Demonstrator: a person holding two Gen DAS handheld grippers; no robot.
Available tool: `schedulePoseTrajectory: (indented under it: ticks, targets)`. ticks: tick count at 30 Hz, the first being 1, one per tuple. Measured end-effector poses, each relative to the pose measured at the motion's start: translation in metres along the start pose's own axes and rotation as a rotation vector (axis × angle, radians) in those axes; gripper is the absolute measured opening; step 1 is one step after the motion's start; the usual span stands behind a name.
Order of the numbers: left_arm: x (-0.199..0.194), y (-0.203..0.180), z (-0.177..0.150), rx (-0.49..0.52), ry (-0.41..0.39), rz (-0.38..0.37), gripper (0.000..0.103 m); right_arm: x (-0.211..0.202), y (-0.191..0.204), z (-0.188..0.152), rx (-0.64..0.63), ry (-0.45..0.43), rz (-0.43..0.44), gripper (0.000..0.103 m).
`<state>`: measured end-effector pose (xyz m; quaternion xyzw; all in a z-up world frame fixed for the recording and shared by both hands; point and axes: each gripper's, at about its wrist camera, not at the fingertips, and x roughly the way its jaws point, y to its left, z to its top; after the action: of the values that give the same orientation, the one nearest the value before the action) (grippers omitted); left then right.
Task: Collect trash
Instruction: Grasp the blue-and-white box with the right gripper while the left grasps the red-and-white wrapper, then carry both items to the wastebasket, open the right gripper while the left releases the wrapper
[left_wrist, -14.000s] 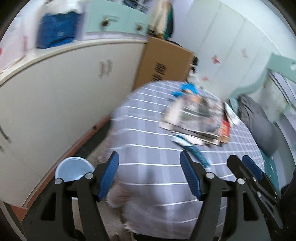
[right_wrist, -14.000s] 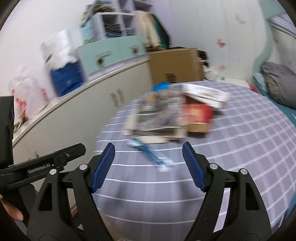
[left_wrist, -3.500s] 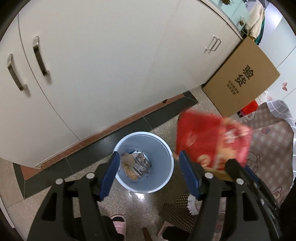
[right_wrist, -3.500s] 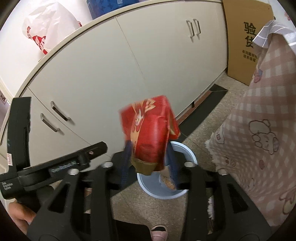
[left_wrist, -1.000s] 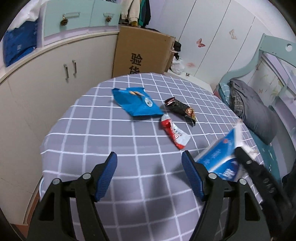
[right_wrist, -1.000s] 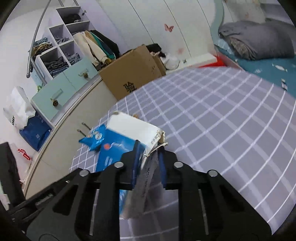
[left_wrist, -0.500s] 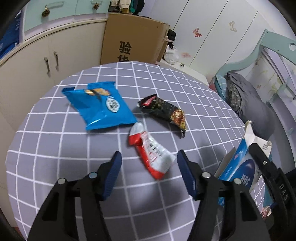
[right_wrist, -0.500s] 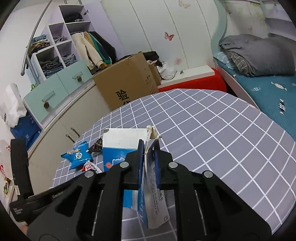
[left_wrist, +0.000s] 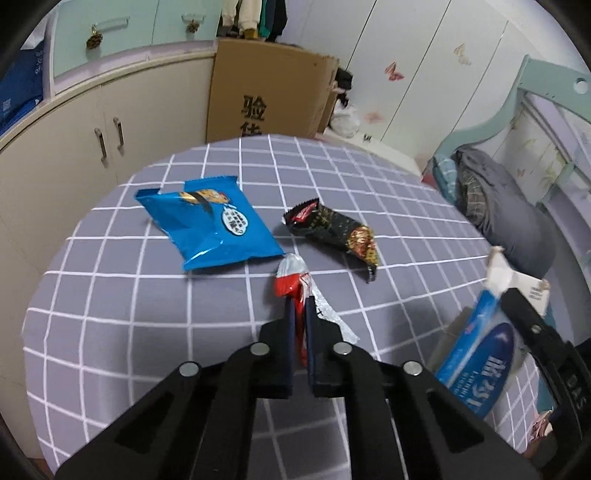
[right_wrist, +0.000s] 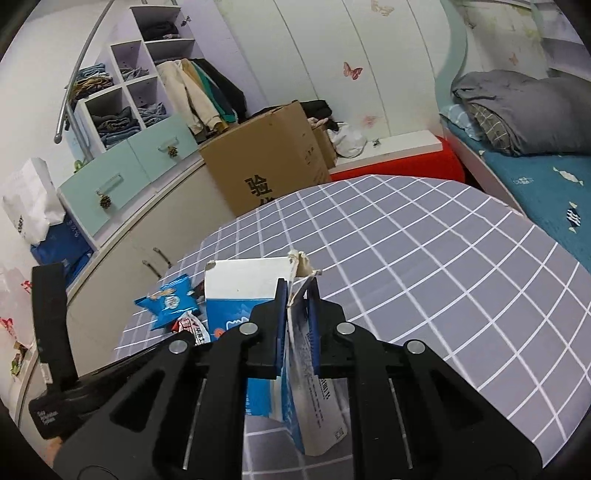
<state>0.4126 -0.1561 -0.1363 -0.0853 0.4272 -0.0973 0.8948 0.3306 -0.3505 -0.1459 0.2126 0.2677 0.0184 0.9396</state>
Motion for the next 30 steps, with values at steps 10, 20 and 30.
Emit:
schedulePoseTrajectory:
  ticks: [10,20,30]
  targets:
    - [-0.075,0.045,-0.022,-0.039,-0.086,-0.015,0.004,-0.030,0.054,-0.007,-0.046,-0.010,0.073,0.010]
    - [-0.146,0.148,-0.054,-0.153,-0.132,0.002,0.004,-0.041,0.169,-0.048,-0.181,0.036,0.192,0.010]
    - [-0.185,0.274,-0.102,-0.283,-0.161,0.164,0.004,-0.018,0.294,-0.126,-0.332,0.164,0.333,0.010]
